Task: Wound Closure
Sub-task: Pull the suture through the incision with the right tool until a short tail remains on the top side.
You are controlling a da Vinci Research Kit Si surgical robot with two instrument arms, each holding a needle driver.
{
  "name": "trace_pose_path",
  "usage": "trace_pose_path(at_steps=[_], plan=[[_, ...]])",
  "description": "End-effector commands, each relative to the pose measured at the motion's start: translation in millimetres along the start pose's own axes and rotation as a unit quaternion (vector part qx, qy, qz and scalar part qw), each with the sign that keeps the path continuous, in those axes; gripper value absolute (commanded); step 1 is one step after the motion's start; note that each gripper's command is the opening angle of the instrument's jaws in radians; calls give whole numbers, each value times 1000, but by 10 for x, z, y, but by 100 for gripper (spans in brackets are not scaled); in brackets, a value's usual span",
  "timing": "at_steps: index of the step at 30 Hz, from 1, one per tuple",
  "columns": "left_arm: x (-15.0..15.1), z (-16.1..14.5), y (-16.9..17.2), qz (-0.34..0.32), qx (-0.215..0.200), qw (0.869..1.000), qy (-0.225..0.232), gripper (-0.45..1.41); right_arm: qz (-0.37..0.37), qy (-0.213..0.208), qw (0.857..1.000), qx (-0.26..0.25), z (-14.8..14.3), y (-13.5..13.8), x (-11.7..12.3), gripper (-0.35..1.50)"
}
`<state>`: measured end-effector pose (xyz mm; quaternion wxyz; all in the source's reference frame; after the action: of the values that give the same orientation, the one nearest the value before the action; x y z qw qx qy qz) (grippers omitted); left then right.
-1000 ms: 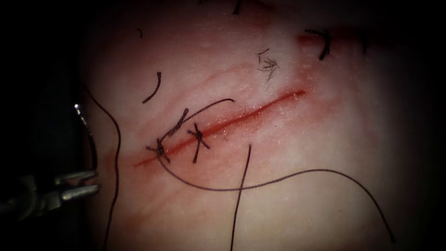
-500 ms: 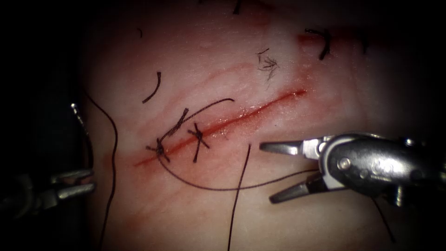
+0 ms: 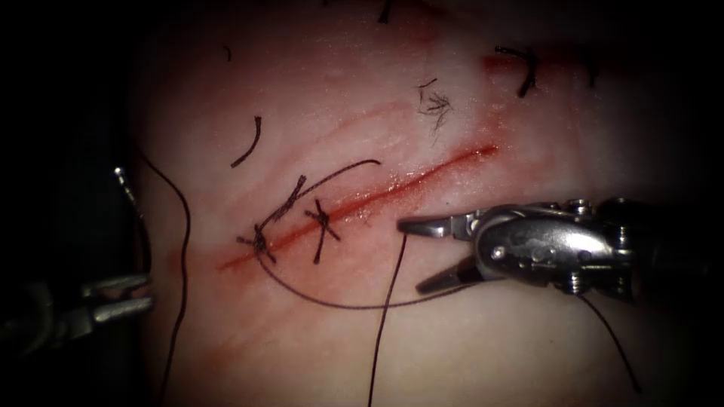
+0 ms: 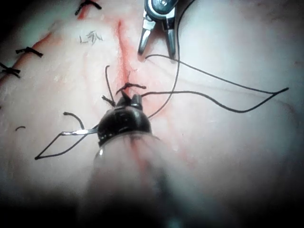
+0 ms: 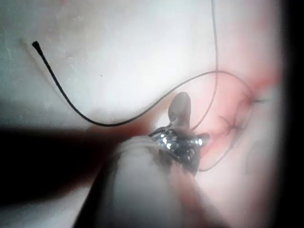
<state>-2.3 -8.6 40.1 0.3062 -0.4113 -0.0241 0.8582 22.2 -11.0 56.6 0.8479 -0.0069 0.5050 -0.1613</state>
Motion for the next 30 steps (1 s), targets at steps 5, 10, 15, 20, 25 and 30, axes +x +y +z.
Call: trace_pose_path(at_steps=[5,10,15,20,25,30], plan=[[0,7,-3,1,0,1000,1,-35,-3,-2,1000,-2,14,7,-1,91],[1,8,-2,1,1,1000,1,-35,-4,-3,1000,0,15,7,-3,-11],[1,9,-1,1,2,1000,1,-35,-2,-28,1000,11,14,12,-7,-35],[1,9,0,1,2,1000,1,-35,5,-50,999,-13,13,18,-11,-35],[2,10,1,0,3,1000,1,-35,6,-55,998,-15,12,19,-10,-35],[2,11,1,0,3,1000,1,-35,19,-55,998,-6,10,14,-8,-35]])
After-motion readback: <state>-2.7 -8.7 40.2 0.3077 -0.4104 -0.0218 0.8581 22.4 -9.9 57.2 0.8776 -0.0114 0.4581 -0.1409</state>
